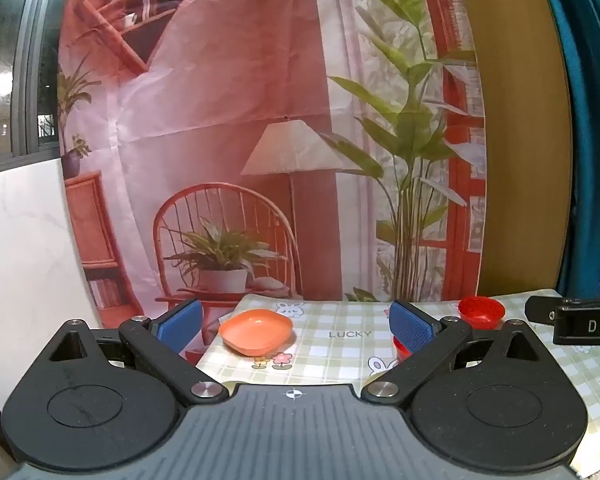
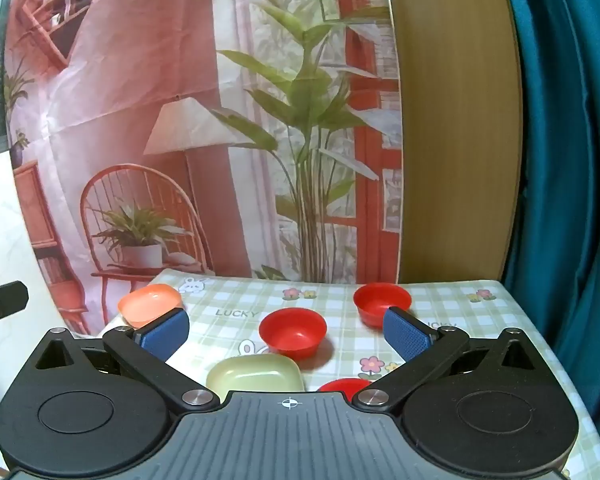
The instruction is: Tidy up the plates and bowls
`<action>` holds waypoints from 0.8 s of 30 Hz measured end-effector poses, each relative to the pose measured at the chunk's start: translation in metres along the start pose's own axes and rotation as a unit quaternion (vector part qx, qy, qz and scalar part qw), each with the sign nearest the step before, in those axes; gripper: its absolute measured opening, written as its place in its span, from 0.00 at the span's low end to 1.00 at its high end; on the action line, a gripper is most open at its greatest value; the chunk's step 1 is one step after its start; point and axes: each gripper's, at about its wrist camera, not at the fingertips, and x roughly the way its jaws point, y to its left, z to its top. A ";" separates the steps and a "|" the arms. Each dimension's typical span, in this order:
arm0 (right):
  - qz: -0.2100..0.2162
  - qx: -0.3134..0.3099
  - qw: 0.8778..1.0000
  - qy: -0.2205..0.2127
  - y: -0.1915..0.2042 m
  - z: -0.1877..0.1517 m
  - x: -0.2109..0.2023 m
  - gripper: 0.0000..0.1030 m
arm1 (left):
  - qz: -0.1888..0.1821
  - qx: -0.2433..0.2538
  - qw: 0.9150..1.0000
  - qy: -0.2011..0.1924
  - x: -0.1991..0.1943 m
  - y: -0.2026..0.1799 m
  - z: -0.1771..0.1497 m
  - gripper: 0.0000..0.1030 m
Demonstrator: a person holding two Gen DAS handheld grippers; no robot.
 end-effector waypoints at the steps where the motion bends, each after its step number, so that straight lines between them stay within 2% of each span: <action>1: 0.000 0.000 1.000 0.000 -0.001 0.000 0.000 1.00 | -0.001 -0.002 1.000 0.001 0.000 0.000 0.000 0.98; 24: -0.005 -0.005 1.000 -0.006 -0.004 0.001 -0.001 1.00 | -0.008 -0.009 1.000 0.004 0.002 0.003 0.002 0.98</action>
